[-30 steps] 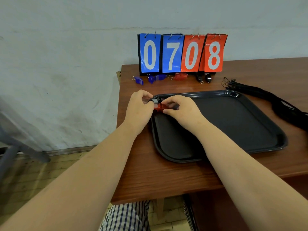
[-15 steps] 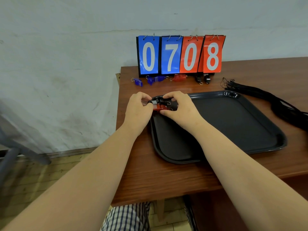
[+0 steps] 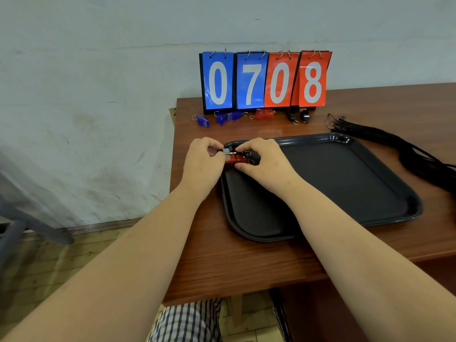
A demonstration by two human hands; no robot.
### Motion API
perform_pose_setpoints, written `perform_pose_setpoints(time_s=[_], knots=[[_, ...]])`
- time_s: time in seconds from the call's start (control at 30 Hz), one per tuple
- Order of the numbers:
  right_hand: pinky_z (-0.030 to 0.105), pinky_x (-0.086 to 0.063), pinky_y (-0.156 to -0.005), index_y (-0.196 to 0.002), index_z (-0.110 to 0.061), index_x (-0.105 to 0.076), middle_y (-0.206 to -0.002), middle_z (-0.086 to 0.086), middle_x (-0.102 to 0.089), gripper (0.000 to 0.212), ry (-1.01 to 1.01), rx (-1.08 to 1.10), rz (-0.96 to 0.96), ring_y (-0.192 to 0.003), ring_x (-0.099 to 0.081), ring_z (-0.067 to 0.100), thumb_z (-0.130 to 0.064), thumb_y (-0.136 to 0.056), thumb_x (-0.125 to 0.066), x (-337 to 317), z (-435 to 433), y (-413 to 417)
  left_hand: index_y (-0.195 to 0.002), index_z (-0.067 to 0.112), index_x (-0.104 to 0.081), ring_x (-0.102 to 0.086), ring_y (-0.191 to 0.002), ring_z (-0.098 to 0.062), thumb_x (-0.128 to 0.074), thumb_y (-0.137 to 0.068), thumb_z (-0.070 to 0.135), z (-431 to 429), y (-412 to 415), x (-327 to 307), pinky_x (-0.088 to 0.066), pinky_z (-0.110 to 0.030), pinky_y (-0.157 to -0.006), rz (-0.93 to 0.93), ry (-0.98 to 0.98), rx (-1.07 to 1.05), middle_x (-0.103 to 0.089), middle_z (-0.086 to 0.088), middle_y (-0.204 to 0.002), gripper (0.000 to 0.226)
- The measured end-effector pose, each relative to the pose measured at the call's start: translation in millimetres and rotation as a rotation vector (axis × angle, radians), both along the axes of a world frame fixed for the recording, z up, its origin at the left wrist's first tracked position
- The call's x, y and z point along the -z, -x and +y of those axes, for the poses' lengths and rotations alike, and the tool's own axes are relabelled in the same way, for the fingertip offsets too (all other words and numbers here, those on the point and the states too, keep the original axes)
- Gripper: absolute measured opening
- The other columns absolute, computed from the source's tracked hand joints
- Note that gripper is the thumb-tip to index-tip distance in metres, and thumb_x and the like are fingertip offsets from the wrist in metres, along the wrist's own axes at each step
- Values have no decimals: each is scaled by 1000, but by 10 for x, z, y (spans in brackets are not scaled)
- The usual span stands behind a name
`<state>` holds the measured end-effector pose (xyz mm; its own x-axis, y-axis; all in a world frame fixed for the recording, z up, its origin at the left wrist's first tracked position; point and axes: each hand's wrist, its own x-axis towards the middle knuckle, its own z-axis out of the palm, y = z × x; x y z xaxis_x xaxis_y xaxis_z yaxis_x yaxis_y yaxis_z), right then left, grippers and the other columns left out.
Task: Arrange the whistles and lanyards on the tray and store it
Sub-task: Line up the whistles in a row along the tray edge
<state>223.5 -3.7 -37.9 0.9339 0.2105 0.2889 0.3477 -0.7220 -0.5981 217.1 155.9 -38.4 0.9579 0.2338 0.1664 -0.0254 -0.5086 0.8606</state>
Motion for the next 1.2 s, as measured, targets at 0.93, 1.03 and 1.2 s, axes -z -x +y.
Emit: perform_pose_setpoints(time_s=[0.93, 1.03, 1.2], knots=[[28, -47, -100, -128, -12, -56, -127, 4, -55, 32, 19, 345, -137, -120, -51, 16, -11, -97, -58, -196, -131, -830, -99, 23, -59, -53, -87, -5, -56, -92, 4, 2, 24, -51, -37, -14, -63, 13, 52, 4, -57, 1, -111, 20], [31, -44, -104, -137, -10, -49, -140, 9, -43, 42, 224, 347, -60, -128, -46, 21, -11, -96, -59, -213, -133, -1111, -97, 25, -58, -54, -88, -5, -55, -91, 4, -9, 29, -43, -37, -15, -63, 20, 49, 19, -56, 4, -106, 22], [40, -40, -108, -146, -12, -41, -157, 5, -21, 56, 423, 278, 53, -137, -33, 30, -8, -93, -60, -152, -74, -1397, -92, 29, -57, -55, -89, -3, -56, -90, 4, -2, -2, -36, -39, -17, -66, 13, 33, 16, -55, 11, -98, 25]])
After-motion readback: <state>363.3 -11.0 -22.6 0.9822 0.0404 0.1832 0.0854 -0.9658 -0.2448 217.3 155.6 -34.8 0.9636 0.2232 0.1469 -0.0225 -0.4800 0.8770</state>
